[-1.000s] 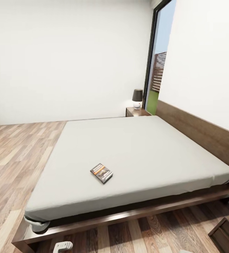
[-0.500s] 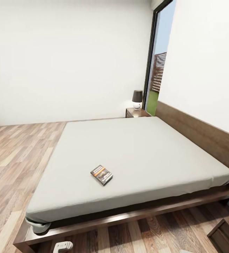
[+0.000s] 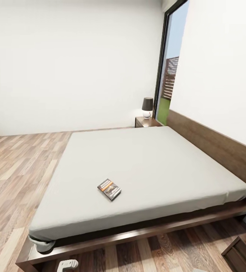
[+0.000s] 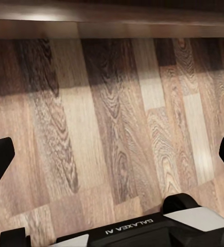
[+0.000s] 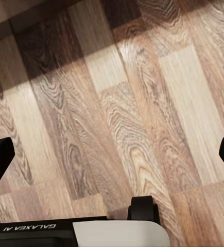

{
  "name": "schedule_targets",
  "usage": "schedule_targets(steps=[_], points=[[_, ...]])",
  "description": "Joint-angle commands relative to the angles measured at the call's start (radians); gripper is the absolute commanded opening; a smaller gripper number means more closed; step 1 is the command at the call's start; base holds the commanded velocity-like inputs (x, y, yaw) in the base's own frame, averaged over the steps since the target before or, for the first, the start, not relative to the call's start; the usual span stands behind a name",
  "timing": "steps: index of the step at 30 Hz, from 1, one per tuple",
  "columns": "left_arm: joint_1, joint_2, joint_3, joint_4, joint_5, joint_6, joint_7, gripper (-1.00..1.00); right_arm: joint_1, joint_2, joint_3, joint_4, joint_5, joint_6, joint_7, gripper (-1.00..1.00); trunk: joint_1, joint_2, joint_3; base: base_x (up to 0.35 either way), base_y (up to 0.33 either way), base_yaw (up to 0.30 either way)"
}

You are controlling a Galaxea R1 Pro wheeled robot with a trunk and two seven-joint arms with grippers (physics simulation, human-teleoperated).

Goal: In the bedroom, move the book from the bed onto either nightstand, and place the two sandals side by side next to the bed.

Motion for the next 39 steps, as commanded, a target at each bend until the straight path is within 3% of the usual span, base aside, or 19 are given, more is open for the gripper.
schedule_targets(steps=[1,39], points=[[-0.001,0.000,0.008,-0.001,-0.009,0.001,-0.005,1.00,0.000,0.000,-0.005,0.000,-0.004,0.002,0.005,1.00,-0.004,0.007,0.002,0.000,0.000,0.000],[-0.001,0.000,0.008,-0.001,-0.009,0.001,-0.005,1.00,0.000,0.000,-0.005,0.000,-0.005,0.003,0.005,1.00,-0.142,0.259,0.115,0.000,0.000,0.000]])
